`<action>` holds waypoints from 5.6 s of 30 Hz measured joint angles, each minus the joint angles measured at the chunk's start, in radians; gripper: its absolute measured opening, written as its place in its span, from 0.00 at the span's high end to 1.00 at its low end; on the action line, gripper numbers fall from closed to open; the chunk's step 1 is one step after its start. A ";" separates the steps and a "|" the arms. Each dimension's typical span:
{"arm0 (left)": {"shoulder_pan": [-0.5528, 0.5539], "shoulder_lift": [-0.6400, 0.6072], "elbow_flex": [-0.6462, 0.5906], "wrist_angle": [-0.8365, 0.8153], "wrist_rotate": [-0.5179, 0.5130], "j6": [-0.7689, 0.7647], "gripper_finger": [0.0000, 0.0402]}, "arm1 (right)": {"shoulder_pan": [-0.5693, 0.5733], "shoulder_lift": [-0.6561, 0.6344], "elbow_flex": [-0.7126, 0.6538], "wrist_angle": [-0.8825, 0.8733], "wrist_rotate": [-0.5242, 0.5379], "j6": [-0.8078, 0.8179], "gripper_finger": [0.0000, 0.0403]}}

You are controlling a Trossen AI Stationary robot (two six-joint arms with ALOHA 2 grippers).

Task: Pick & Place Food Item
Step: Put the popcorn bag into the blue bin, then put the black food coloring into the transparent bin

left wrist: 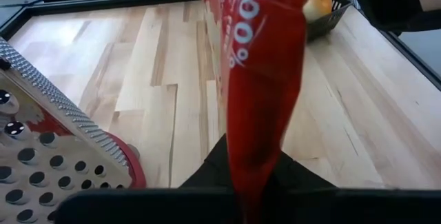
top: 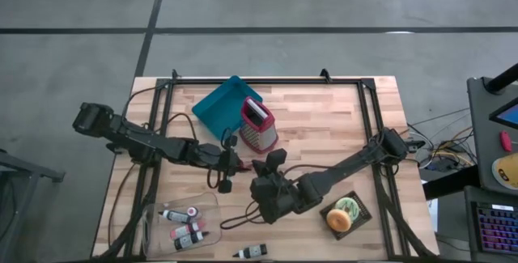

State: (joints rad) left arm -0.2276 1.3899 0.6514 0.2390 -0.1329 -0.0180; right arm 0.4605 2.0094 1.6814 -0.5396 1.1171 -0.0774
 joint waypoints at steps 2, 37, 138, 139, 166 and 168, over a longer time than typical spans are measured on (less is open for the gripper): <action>0.000 0.000 0.000 0.000 0.000 0.003 0.96 | 0.004 0.000 0.000 0.000 0.000 -0.009 0.98; 0.004 -0.251 -0.001 -0.277 -0.179 0.030 0.96 | 0.098 -0.111 -0.008 -0.062 -0.287 0.188 0.56; 0.633 -0.020 0.031 -0.374 -0.269 0.064 0.76 | 0.209 -0.109 -0.307 -0.002 -0.225 0.302 0.56; 0.635 -0.020 0.031 -0.374 -0.268 0.063 0.74 | 0.209 -0.109 -0.307 -0.002 -0.225 0.302 0.56; 0.662 -0.025 0.031 -0.403 -0.239 0.037 0.43 | 0.209 -0.109 -0.307 -0.002 -0.227 0.303 0.56; 0.662 -0.034 0.033 -0.418 -0.237 0.037 0.43 | 0.209 -0.109 -0.307 -0.002 -0.227 0.303 0.56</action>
State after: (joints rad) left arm 0.4347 1.3556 0.6847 -0.1788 -0.3699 0.0193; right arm 0.6697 1.9003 1.3739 -0.5415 0.8906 0.2253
